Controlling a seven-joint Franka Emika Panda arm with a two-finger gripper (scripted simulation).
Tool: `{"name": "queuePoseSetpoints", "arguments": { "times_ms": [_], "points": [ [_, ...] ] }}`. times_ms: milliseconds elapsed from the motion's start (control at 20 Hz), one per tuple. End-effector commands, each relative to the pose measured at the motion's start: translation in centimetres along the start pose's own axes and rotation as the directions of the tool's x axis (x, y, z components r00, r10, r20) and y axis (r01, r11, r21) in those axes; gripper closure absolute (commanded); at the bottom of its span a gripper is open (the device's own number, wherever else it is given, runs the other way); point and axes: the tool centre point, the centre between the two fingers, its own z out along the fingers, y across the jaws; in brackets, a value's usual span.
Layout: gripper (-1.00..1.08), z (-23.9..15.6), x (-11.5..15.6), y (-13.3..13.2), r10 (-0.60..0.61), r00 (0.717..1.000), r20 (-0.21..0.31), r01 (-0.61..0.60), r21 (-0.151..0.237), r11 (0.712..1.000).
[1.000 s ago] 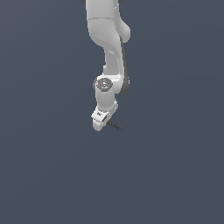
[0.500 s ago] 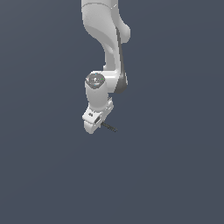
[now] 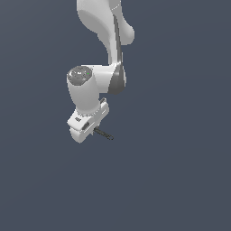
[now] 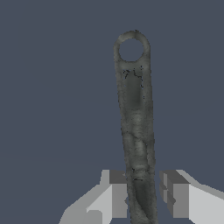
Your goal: Pick up the object and move it to a goal position.
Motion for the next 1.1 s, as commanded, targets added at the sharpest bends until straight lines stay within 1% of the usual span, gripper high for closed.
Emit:
{"name": "queuePoseSetpoints", "arguments": {
  "times_ms": [0, 550, 1050],
  "points": [
    [1.08, -1.5, 0.0, 1.5, 0.0, 1.0, 0.0, 0.0, 0.001, 1.0],
    [1.08, -6.8, -0.1, 7.1, 0.002, 1.0, 0.001, -0.002, 0.0, 1.0],
    [1.08, -10.3, -0.1, 11.0, 0.003, 1.0, 0.002, -0.003, 0.0, 1.0]
  ]
}}
